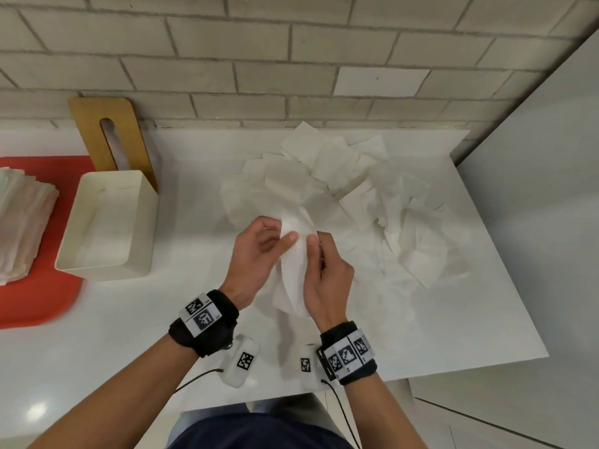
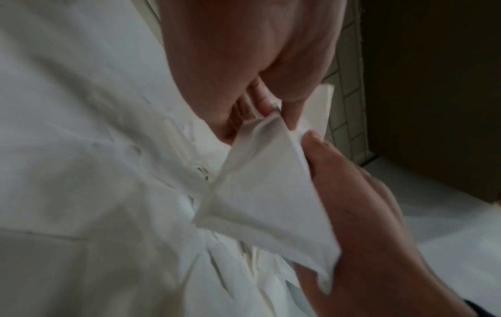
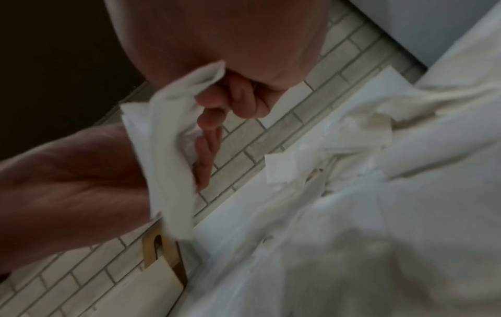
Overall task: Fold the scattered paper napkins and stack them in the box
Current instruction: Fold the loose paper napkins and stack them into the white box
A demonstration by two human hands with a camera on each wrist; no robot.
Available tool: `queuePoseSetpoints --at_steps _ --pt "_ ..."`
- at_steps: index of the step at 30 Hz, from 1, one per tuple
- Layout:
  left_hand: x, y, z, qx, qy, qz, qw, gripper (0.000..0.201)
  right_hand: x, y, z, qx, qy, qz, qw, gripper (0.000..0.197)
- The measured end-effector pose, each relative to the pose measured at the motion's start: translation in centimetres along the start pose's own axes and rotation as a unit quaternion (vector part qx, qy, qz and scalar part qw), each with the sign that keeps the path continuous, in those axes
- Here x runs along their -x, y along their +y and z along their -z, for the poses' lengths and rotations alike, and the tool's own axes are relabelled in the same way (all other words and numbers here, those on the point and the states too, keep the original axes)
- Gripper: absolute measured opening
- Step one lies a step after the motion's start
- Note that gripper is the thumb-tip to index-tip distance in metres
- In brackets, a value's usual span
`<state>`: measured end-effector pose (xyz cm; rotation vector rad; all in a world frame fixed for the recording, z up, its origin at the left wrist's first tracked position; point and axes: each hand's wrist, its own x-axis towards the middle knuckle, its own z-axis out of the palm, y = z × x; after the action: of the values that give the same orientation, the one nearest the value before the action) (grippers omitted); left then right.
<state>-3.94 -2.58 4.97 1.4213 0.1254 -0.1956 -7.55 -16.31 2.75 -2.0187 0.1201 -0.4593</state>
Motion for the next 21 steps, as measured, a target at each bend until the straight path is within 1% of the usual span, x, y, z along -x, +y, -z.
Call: queuePoseSetpoints --at_steps 1,2,3,4,5,6,7,8,9,10,11,12,13,14,15,16,17,18,19,21 --pt "-0.1 -0.4 0.8 -0.001 0.018 -0.004 1.0 0.025 0.3 0.2 -0.5 -0.002 -0.007 -0.014 1.0 0.021" --pt "0.0 -0.7 1.5 0.003 0.034 -0.003 0.999 0.027 0.4 0.4 -0.9 -0.005 -0.019 -0.028 0.999 0.021" --pt "0.1 -0.9 2.3 0.017 0.047 0.008 0.999 0.036 0.6 0.6 -1.3 -0.009 -0.038 -0.041 0.998 0.022" --pt "0.1 -1.2 3.1 0.036 0.056 0.026 0.997 0.049 0.6 0.7 -1.6 -0.016 -0.065 -0.055 0.996 0.024" --pt "0.2 -1.4 3.9 0.047 0.061 0.049 0.996 0.062 0.7 0.8 -1.8 -0.025 -0.103 -0.067 0.992 0.026" --pt "0.3 -1.6 4.7 0.047 0.062 0.07 0.995 0.07 0.6 0.7 -2.1 -0.038 -0.147 -0.076 0.985 0.03" --pt "0.4 -1.9 5.6 0.036 0.059 0.087 0.994 0.071 0.4 0.5 -2.2 -0.052 -0.194 -0.085 0.976 0.032" --pt "0.5 -2.2 6.4 0.02 0.056 0.098 0.993 0.065 0.0 0.5 -2.3 -0.056 -0.239 -0.092 0.965 0.033" --pt "0.7 -2.5 7.3 0.005 0.061 0.103 0.993 0.052 -0.7 0.7 -2.4 -0.048 -0.271 -0.097 0.956 0.031" --pt "0.9 -2.7 8.2 -0.004 0.077 0.105 0.992 0.039 -1.6 1.2 -2.5 -0.029 -0.281 -0.099 0.954 0.027" --pt "1.1 -2.9 9.2 -0.006 0.1 0.106 0.989 0.03 -2.8 2.2 -2.7 0.005 -0.271 -0.098 0.957 0.024" --pt "1.4 -3.1 10.1 -0.007 0.122 0.107 0.987 0.025 -4.3 3.6 -2.7 0.064 -0.256 -0.096 0.96 0.025" --pt "1.6 -3.2 11.0 -0.009 0.137 0.103 0.985 0.023 -5.6 5.0 -2.7 0.151 -0.249 -0.096 0.952 0.034" --pt "1.9 -3.2 11.9 -0.01 0.147 0.098 0.984 0.023 -6.6 6.1 -2.7 0.253 -0.26 -0.103 0.926 0.053" --pt "2.1 -3.2 12.6 -0.007 0.155 0.093 0.983 0.023 -7.3 7.1 -2.7 0.346 -0.281 -0.116 0.888 0.077" --pt "2.3 -3.2 13.3 -0.006 0.164 0.089 0.982 0.023 -7.6 7.7 -2.8 0.405 -0.302 -0.123 0.854 0.096" --pt "2.5 -3.1 13.9 -0.012 0.172 0.086 0.981 0.024 -7.7 8.1 -3.0 0.427 -0.32 -0.124 0.837 0.105" --pt "2.7 -3.0 14.2 -0.026 0.178 0.08 0.98 0.026 -7.6 8.3 -3.2 0.41 -0.337 -0.125 0.839 0.102" --pt "2.8 -2.9 14.4 -0.044 0.184 0.072 0.979 0.027 -7.6 8.7 -3.4 0.368 -0.352 -0.133 0.85 0.093" --pt "2.9 -2.8 14.5 -0.067 0.194 0.055 0.977 0.028 -7.5 9.1 -3.4 0.272 -0.356 -0.14 0.883 0.066"
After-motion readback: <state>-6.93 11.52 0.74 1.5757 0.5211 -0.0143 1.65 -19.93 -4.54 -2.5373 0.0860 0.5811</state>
